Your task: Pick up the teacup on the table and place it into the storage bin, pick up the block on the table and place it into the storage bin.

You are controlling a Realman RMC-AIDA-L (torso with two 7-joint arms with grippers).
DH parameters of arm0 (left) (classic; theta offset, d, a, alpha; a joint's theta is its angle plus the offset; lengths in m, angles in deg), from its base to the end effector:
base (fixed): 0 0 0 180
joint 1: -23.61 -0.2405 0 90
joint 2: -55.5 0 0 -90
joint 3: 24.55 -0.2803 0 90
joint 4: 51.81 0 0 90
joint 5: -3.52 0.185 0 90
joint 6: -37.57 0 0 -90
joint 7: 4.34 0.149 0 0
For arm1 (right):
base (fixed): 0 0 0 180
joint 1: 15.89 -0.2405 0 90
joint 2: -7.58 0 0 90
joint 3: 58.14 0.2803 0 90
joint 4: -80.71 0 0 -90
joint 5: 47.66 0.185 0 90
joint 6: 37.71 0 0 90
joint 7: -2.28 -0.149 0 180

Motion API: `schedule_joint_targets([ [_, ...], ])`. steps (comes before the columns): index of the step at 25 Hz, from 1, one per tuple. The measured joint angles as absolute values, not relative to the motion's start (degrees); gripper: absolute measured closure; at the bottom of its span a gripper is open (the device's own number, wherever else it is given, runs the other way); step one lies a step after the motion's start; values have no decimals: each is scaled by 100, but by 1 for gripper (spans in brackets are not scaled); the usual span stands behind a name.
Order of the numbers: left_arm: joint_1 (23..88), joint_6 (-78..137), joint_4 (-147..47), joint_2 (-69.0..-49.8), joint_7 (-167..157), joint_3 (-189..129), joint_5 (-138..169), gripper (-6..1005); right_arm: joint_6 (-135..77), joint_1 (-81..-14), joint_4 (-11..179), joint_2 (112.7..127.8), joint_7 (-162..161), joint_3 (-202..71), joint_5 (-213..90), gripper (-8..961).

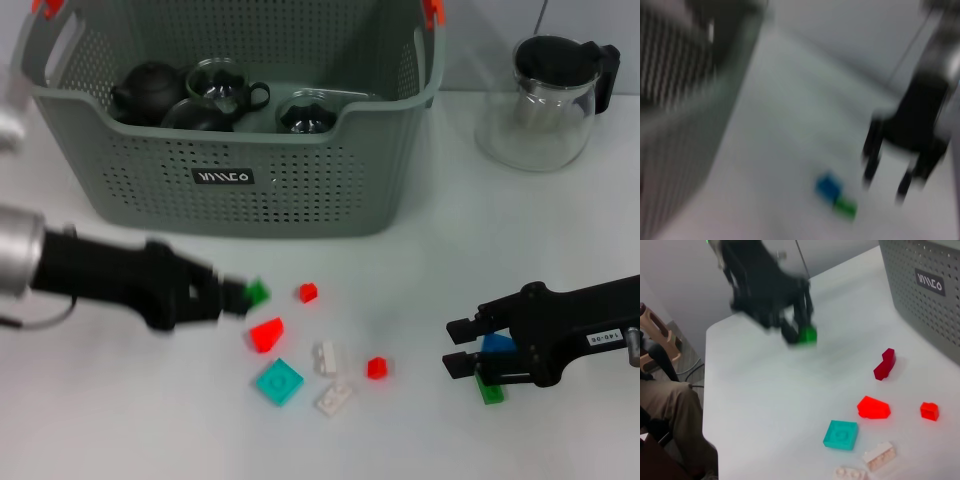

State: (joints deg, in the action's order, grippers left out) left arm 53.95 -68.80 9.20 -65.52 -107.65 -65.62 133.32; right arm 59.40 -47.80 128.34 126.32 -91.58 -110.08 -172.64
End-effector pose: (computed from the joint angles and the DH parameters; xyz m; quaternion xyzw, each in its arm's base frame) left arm -0.2441 0.3003 0.0094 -0.9558 -0.2701 -0.1130 0.0265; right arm 0.2495 0.3045 -0.0264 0.9711 -0.2166 -0.0998 0.0083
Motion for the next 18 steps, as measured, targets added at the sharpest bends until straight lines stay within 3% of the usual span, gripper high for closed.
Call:
schedule_joint_targets([
  [8, 6114, -7019, 562, -6099, -12077, -5498, 11806, 817, 5933, -4781, 12834, 12632, -9149, -11008, -17263, 490],
  [12, 6485, -6137, 593, -5932, -12750, -5493, 11547, 813, 5926, -4795, 12835, 12631, -9143, -11012, -17264, 490],
  [18, 7109, -4367, 376, -5511, -13432, -6479, 12579, 807, 5930, -4797, 12834, 12637, -9141, -11008, -17244, 490],
])
